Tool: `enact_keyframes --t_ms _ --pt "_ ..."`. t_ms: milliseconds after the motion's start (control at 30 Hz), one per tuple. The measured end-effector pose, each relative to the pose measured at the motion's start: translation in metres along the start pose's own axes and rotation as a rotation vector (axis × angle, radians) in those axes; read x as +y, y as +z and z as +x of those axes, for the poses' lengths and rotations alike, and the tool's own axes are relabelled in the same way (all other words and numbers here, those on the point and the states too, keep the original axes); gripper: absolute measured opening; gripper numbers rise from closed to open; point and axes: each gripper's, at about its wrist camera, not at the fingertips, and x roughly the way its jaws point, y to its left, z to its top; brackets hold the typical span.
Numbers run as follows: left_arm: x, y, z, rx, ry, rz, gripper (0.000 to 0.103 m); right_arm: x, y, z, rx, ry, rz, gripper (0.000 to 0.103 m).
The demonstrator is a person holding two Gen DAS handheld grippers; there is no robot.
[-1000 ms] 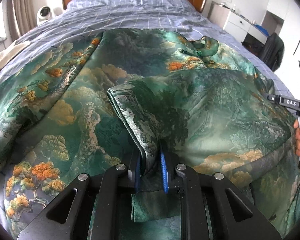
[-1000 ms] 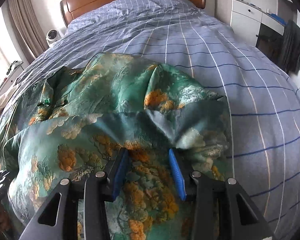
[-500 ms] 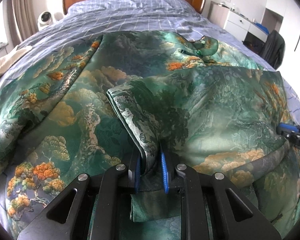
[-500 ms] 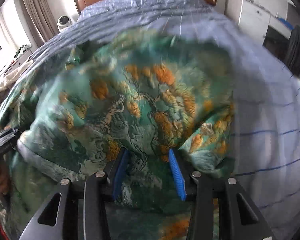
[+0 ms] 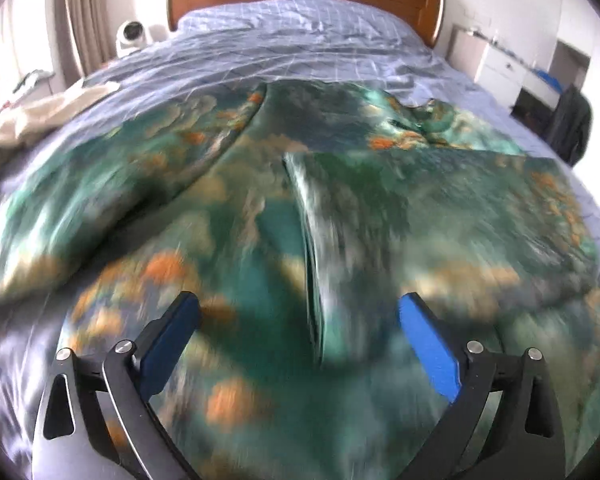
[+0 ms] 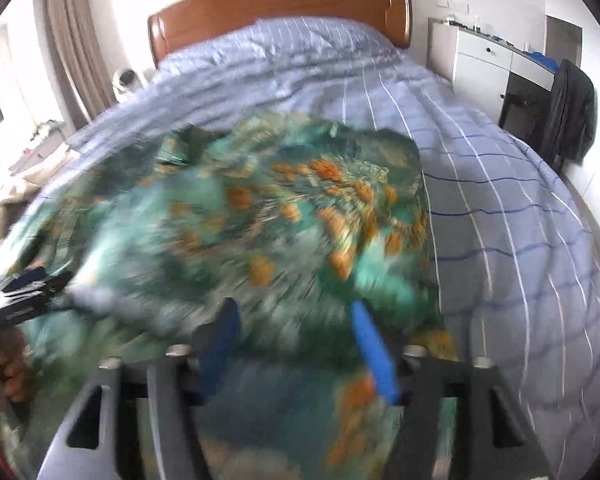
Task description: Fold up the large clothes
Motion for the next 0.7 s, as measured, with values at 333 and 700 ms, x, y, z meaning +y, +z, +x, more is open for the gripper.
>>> enact_keyframes --t_ms 333,700 --pt "0.036 -0.083 -0.085 -0.017 0.018 -0.010 0.100 0.041 -0.107 -0.092 -0.049 0.001 0.029 0.067" --pt "0.060 -0.097 -0.106 -0.020 0.018 -0.080 0.100 0.077 -0.146 -0.101 0.019 0.032 0.023 0.068"
